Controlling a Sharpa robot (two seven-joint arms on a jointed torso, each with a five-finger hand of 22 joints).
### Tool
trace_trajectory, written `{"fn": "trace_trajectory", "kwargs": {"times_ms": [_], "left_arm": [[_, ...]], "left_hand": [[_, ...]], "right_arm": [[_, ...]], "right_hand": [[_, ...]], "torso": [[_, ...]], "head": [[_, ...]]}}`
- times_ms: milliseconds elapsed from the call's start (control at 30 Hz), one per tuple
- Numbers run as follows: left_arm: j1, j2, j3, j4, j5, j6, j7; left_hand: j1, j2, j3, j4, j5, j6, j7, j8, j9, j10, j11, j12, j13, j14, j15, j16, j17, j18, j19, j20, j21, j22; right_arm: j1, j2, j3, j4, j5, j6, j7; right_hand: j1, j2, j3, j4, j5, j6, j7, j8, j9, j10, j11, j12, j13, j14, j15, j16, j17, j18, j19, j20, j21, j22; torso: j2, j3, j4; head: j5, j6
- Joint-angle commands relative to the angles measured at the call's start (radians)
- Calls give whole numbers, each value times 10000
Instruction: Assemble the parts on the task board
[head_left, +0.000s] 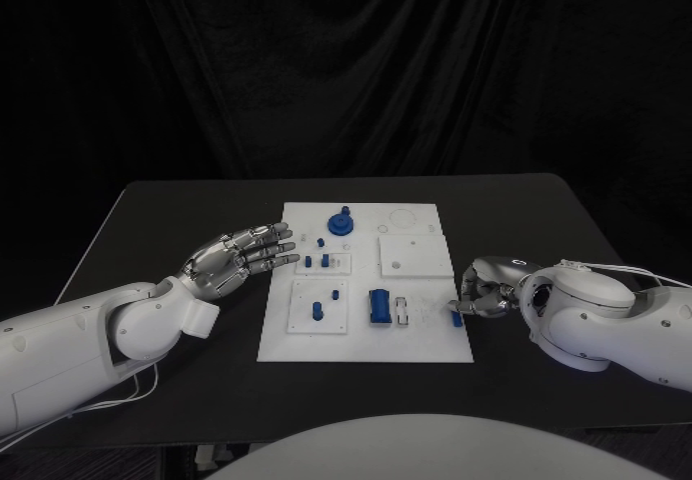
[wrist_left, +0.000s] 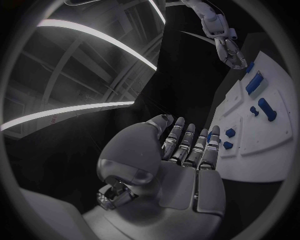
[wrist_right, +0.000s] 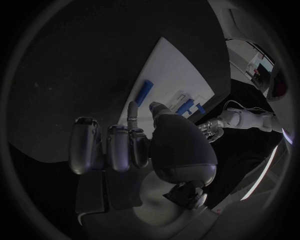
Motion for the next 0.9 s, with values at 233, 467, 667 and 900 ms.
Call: {"fn": "trace_trajectory", "kwargs": {"times_ms": [233, 467, 667, 900], "left_arm": [[-13, 31, 9, -11, 6, 140, 143], [-14, 45, 9, -18, 6, 176, 127], [-15, 47, 9, -23, 6, 194, 105], [-18, 55, 9, -26, 6, 212, 94]], "left_hand": [[-87, -43, 86, 18, 45, -11, 235, 12, -7, 36, -6, -17, 3, 54, 17, 18, 2, -127, 56, 22, 22, -5], [-90, -41, 95, 20, 43, -17, 236, 10, -9, 28, -9, -24, 0, 50, 15, 18, 1, -128, 53, 21, 21, -10], [-90, -41, 95, 20, 43, -17, 236, 10, -9, 28, -9, -24, 0, 50, 15, 18, 1, -128, 53, 21, 21, -10], [-95, -41, 105, 23, 40, -32, 241, 6, -12, 19, -14, -31, -2, 37, 14, 6, -2, -128, 45, 20, 19, -20]], "right_arm": [[-134, 312, 0, -215, -140, 309, -75], [-238, 535, 1, -352, -141, 440, -57], [-355, 707, 2, -463, -280, 508, -1], [-463, 932, 4, -633, -476, 627, -1]], "right_hand": [[438, -47, 240, -209, 496, 0, -36, 46, -10, 1058, -4, -11, 2632, 778, 18, -63, 1181, -119, 440, 29, -79, 1968], [553, -60, 302, -273, 572, -37, -32, 22, -22, 1058, -3, -11, 2632, 768, 17, -92, 1128, -105, 420, 25, -137, 1949], [736, -70, 400, -395, 616, -37, -36, 17, -29, 1058, -4, -11, 2632, 764, 15, -98, 1118, -102, 412, 23, -153, 1944], [844, -108, 452, -500, 371, 38, -45, 55, -20, 1058, -14, -11, 2632, 762, 7, -106, 1101, -103, 409, 16, -153, 1944]], "torso": [[-2, -19, 26], [-7, -23, 19], [-8, -19, 11], [-20, -29, 22]], "head": [[-25, -2], [-20, -2], [9, -2], [19, -2]]}}
